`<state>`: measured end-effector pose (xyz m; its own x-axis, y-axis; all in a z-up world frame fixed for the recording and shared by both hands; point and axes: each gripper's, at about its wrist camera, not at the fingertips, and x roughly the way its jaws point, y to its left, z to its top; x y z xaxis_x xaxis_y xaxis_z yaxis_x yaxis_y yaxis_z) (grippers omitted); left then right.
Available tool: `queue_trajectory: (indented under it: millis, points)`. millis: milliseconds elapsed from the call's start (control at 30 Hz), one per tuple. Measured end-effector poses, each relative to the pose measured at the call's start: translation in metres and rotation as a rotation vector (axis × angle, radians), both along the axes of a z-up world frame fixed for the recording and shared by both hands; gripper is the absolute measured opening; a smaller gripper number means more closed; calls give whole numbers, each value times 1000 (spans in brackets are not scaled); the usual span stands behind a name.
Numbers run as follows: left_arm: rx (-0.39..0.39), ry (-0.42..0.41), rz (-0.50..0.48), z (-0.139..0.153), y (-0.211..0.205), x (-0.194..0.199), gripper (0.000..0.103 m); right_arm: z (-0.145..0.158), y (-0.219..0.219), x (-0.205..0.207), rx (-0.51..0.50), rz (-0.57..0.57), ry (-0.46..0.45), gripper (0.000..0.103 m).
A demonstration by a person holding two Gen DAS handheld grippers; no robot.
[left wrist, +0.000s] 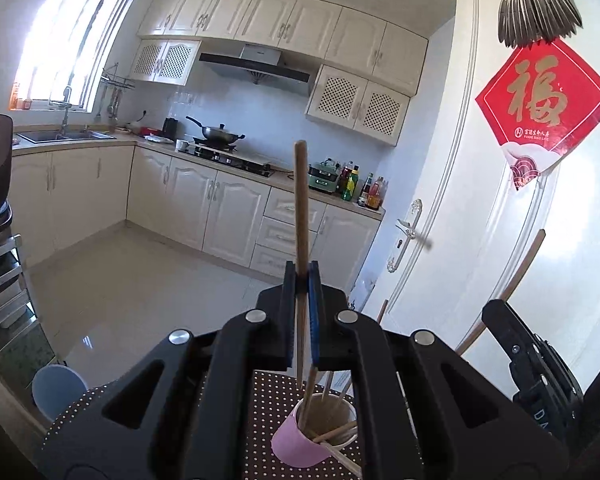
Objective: Organize utensils
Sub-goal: 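Lift and lower the left chopstick into the cup while the right tool does too, then open the left tool over the cup while the right tool releases its chopstick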
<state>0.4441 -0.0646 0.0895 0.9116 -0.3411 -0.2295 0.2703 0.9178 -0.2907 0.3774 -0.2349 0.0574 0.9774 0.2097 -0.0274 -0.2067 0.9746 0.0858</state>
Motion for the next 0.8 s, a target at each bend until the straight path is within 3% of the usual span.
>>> queue_trajectory:
  millis: [367,533,800]
  points:
    - [14,69,-56,-27,-10,19,6,-28,2,17,-3,18,64,4]
    - [-58,33,-65,-21,1,9,6,-27,1,17,6,25,79,4]
    - [-46,27,-90,-16,-2,2,6,-26,3,14,11,24,88,4]
